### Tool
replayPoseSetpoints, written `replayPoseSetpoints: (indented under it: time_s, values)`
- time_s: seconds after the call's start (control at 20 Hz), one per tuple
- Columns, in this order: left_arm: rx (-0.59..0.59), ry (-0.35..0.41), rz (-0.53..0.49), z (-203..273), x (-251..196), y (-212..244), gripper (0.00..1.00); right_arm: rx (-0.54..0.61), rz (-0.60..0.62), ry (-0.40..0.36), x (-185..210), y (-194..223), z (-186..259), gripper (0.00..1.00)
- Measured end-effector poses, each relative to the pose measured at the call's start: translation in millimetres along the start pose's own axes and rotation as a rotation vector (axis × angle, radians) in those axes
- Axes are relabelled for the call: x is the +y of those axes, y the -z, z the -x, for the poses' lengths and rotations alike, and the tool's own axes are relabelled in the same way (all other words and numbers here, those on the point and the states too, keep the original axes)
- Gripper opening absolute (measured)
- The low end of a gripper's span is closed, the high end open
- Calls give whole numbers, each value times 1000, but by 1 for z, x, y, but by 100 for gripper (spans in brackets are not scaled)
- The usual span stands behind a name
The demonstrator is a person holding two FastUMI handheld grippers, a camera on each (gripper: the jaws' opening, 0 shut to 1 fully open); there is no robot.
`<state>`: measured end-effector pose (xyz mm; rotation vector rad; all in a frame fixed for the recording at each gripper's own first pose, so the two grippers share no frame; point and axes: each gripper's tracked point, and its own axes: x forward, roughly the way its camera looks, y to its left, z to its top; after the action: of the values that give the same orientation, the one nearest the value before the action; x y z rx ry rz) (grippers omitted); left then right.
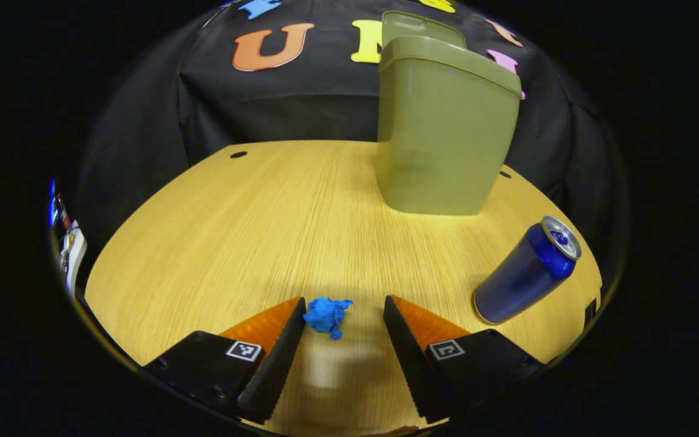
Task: Press the lid of the desktop garbage bin to open it, pick up the crumpled paper on the desktop and throw it into the bin, then pick up the pop can on the desktop and drop it into the bin, and finally close the garbage bin lid.
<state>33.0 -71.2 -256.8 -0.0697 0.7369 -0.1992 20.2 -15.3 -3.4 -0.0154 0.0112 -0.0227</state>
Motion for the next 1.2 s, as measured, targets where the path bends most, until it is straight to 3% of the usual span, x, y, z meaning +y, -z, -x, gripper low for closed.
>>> replayPoseSetpoints:
  time_s: [0.1, 0.2, 0.35, 0.5, 0.8, 1.0, 1.05, 1.15, 1.2]
  values:
    - [-14, -18, -23, -4, 4, 1, 76, -12, 2, 15, -5, -3, 1, 95]
    - [-21, -10, -12, -4, 4, -1, 64, -13, -17, 15, -6, -3, 0, 98]
    - [-23, -15, -11, -5, 10, -1, 56, 6, -30, 11, -4, 2, -3, 95]
    - [-26, -17, 18, -6, 13, -5, 40, 17, -27, 8, -1, 3, -3, 95]
    - [-63, -32, 17, -3, 18, -13, 34, 42, -24, -16, 10, 12, -5, 95]
    - [-127, -42, 14, 9, 22, -28, 34, 63, -88, -22, 26, 27, -16, 92]
    - [-138, -48, 8, 14, 23, -31, 34, 55, -95, -11, 28, 30, -19, 98]
    - [-178, -58, -5, 26, 24, -42, 33, 26, -113, 5, 32, 31, -25, 93]
    - [-200, -62, -12, 32, 24, -47, 34, 19, -121, 0, 39, 34, -29, 95]
